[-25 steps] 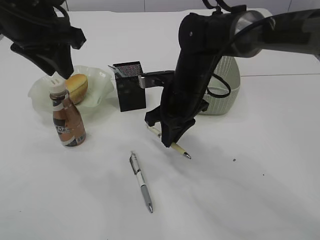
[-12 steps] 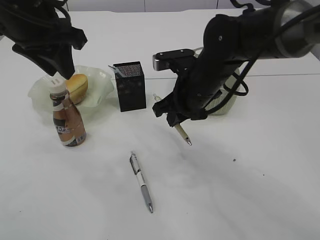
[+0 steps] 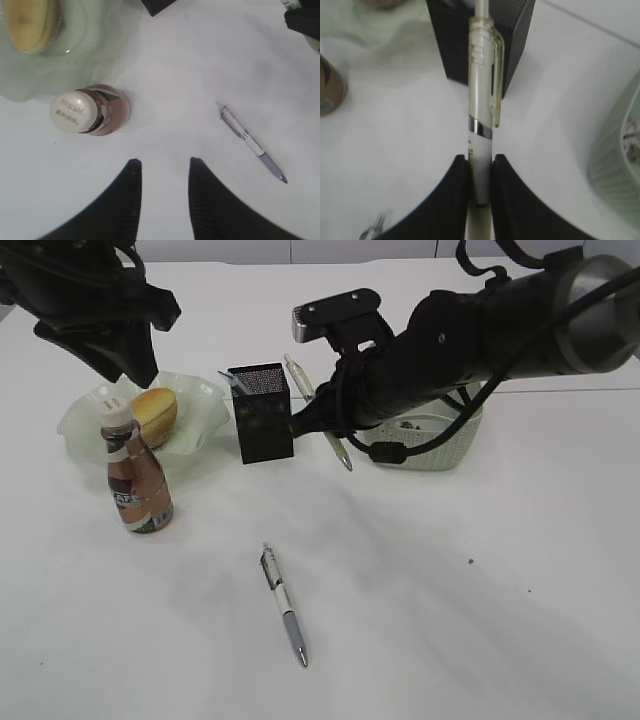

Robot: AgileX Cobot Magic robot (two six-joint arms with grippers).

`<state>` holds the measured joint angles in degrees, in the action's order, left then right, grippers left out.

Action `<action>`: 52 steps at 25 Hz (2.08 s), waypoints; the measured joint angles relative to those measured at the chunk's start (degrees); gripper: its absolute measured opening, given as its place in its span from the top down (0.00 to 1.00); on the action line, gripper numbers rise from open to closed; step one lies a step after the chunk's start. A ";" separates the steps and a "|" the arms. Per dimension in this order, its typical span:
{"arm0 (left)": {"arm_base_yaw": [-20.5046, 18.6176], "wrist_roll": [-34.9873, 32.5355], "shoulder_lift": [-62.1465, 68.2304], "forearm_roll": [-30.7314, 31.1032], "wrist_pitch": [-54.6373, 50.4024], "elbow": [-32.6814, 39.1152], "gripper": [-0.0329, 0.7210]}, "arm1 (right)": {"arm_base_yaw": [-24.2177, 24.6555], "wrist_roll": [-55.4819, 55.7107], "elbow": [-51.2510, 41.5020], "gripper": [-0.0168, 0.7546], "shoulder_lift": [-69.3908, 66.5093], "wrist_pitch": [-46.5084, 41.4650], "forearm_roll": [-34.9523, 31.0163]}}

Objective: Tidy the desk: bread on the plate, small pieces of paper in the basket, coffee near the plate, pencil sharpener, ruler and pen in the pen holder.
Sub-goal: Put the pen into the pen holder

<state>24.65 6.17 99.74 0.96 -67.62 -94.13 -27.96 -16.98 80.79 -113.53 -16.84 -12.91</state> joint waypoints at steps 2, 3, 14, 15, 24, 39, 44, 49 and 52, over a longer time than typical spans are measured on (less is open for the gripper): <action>0.00 0.00 0.00 0.00 0.08 0.00 0.64 | 0.00 -0.03 0.00 0.86 0.00 4.08 0.00; 0.00 0.00 0.00 0.00 0.08 0.00 0.64 | 0.00 -0.12 0.00 0.86 0.00 6.29 0.00; 0.00 0.00 0.00 0.00 1.42 0.00 0.64 | 0.00 -0.25 0.00 0.86 0.00 24.71 0.00; 0.00 0.00 0.00 0.00 1.52 0.00 0.64 | 0.00 -0.25 0.00 0.86 0.00 25.75 0.00; 0.00 0.00 0.00 0.00 3.36 0.00 0.64 | 0.00 2.10 8.48 0.86 -6.51 27.93 0.00; 0.00 0.00 2.63 0.00 4.49 0.00 0.64 | -1.45 14.47 9.92 0.86 -11.79 41.21 15.08; 0.00 0.00 2.85 0.11 4.49 0.09 0.64 | -1.55 14.61 11.85 0.86 -13.78 42.18 15.56; 0.00 0.00 2.85 0.22 4.49 0.09 0.64 | -1.55 14.61 15.02 0.86 -15.92 42.57 15.56; 0.00 0.00 2.85 0.34 4.49 0.09 0.64 | -1.55 14.61 16.40 0.86 -17.01 42.57 15.56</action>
<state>24.65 6.17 102.59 1.31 -63.12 -94.04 -29.51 -2.37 97.19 -130.54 25.73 2.65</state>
